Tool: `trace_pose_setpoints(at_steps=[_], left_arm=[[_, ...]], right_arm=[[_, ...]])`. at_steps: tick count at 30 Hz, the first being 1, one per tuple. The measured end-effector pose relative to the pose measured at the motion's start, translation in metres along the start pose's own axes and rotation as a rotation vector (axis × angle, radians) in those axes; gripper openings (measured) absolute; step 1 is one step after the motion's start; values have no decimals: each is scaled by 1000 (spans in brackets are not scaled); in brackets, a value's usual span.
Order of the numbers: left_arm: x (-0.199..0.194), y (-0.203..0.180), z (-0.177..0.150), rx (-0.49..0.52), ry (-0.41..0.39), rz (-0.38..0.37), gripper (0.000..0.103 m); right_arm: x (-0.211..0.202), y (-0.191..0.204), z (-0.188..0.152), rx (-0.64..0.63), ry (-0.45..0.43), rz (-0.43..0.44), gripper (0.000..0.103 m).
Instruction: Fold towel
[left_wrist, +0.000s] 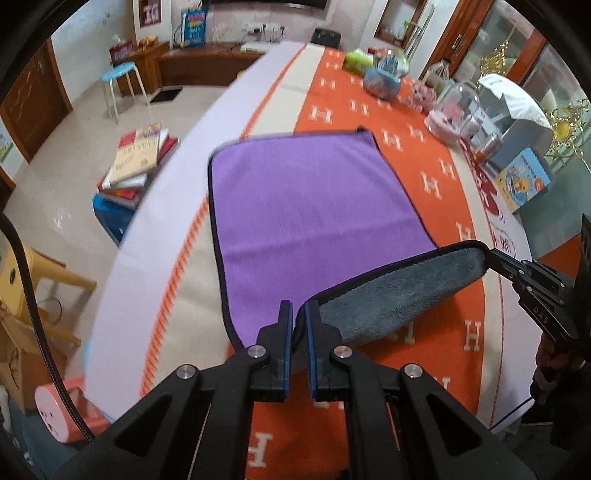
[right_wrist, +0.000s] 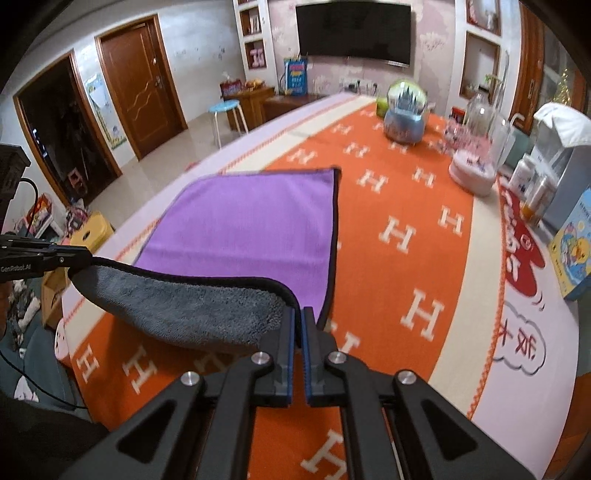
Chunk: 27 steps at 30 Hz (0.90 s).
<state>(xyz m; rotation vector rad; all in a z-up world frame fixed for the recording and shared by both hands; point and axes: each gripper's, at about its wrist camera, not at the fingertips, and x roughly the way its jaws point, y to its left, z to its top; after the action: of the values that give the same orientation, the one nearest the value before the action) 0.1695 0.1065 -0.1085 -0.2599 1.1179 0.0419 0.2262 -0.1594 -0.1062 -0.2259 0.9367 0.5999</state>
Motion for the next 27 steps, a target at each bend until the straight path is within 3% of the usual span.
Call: trace_pose_setpoints(at_steps=[14, 22, 27], left_arm=[[-28, 19, 82, 80, -188, 88, 4], [-13, 39, 116, 33, -320, 160, 4], [15, 53, 128, -33, -332, 187, 4]], right_arm=[[-1, -3, 77, 16, -198, -63, 3], [23, 8, 111, -29, -304, -135, 3], [49, 21, 117, -86, -352, -193, 3]])
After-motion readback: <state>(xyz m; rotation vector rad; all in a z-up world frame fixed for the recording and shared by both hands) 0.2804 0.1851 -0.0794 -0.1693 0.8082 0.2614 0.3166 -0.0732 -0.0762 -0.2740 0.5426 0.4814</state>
